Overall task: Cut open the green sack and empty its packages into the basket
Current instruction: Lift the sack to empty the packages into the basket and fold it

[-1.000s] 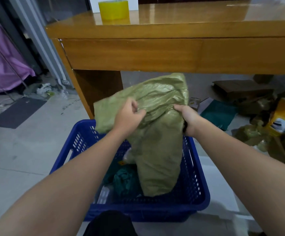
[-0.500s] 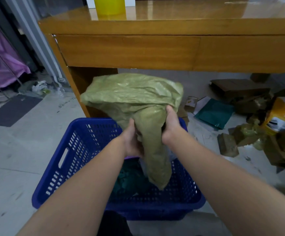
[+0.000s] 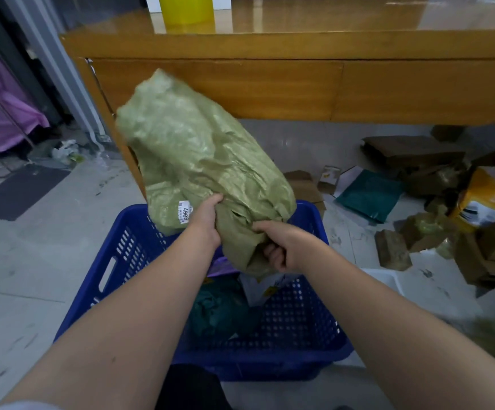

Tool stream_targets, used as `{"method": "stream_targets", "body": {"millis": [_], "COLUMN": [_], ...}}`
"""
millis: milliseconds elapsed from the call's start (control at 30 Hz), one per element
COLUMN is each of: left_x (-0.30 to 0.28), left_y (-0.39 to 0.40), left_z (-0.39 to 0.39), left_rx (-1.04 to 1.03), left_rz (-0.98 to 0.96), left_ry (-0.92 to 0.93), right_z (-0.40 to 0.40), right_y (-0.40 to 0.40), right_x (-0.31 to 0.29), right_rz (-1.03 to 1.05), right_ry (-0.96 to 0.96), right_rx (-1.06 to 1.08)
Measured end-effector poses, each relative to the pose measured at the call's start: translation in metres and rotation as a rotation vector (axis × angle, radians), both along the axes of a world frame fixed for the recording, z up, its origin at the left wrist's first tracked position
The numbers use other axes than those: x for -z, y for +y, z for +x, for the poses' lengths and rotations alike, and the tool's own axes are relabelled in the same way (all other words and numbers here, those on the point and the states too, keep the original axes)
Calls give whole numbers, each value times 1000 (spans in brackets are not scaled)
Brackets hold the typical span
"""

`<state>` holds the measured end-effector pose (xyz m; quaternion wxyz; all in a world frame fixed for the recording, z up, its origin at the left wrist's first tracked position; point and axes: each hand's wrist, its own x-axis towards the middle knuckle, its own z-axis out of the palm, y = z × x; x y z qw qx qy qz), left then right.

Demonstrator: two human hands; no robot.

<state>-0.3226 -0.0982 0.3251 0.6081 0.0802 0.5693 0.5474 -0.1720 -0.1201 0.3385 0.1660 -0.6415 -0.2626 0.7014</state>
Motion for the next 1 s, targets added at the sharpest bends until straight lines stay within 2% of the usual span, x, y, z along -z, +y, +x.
{"method": "stream_targets", "body": {"millis": [33,133,233,333,467,567,633,733,833,900,933,1000], "left_x": [6,28,60,56,2,-13,-19,-20,-19,-21,-23,-31], "left_y": [5,17,31,13,-25,-27,-29,-30,-31,-32,-32,-32], "left_z": [-6,-29,-53,-34,8,8,9,7,-3,-5,-5,-3], "left_rx": [-43,-215,-216,25,310,474,537,527,480,443,432,433], "left_rz": [-9,-37,-136,-137,44,5,-24,-25,-46,-46,-55,-71], "left_ry": [25,144,368,444,486,548,598,637,644,556,496,394], "right_z": [5,27,33,10,-28,-29,-23,-9,9,18,20,23], "right_y": [1,4,9,11,10,17,21,23,24,25,23,23], "right_x": [1,3,10,3,-14,-11,-6,-6,-1,13,20,37], "right_rz": [-5,59,222,436,667,760,783,778,765,621,507,281], "right_ry": [-4,-17,-75,-85,63,-68,-231,-521,-597,-551,-440,-21], "right_rx": [5,199,301,85,-146,-241,-237,-186,-98,85,176,267]}}
